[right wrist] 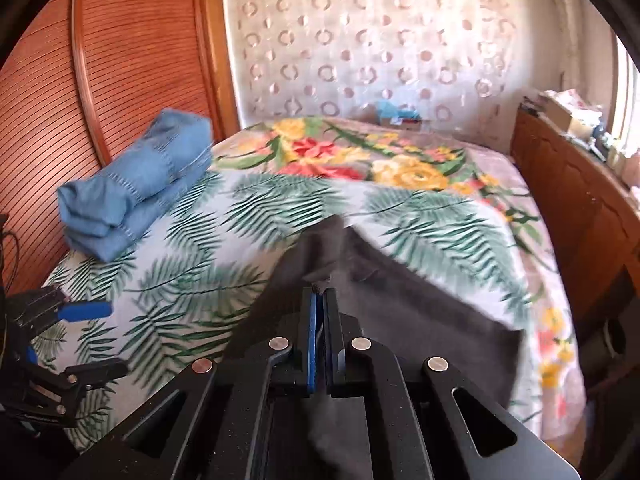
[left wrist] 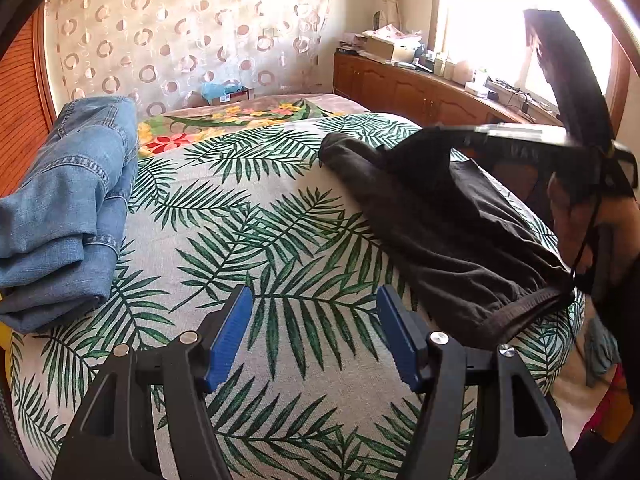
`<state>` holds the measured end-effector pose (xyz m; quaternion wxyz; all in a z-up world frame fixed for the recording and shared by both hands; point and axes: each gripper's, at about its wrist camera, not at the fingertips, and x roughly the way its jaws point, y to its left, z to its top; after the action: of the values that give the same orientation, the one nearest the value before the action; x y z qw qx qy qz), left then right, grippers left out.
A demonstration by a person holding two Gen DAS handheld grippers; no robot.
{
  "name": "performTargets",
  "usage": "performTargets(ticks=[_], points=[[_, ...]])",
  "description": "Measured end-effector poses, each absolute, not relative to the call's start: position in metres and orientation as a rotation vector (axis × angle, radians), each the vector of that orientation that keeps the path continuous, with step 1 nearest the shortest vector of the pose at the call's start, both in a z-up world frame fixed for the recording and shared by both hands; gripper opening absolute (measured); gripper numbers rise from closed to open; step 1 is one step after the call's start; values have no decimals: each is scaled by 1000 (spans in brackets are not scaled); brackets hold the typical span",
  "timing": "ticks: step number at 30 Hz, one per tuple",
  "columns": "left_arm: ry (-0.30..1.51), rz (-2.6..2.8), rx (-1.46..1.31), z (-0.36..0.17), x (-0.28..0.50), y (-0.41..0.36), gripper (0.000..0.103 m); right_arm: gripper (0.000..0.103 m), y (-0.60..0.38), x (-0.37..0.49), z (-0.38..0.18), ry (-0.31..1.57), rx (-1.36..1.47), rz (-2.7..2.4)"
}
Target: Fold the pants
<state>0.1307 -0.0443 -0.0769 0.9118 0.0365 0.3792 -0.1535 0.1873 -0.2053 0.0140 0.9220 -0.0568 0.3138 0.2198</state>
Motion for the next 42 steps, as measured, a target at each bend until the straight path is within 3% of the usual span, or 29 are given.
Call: performTargets(ticks=[13, 25, 31, 35, 39, 40, 41, 42], points=[[782, -330, 84, -77, 129, -52, 66, 2, -295, 239, -3, 742, -78, 201], [788, -340, 99, -80, 128, -58, 66, 3, -303, 253, -8, 787, -90, 130], [790, -346, 100, -80, 128, -61, 66, 10, -301, 243, -1, 768, -70, 154], [795, -352, 106, -82, 127, -65, 66, 21, -298, 244, -14, 793, -90, 161], [798, -354, 113, -82, 126, -66, 66, 20, -297, 249, -27, 818, -122, 144], [799, -353, 112, -83, 126, -66, 66, 18, -297, 249, -27, 813, -122, 148], [801, -351, 110, -83, 127, -65, 66, 6, -298, 249, -27, 809, -120, 151], [802, -349, 108, -84, 127, -65, 66, 6, -299, 249, -26, 802, -125, 146]])
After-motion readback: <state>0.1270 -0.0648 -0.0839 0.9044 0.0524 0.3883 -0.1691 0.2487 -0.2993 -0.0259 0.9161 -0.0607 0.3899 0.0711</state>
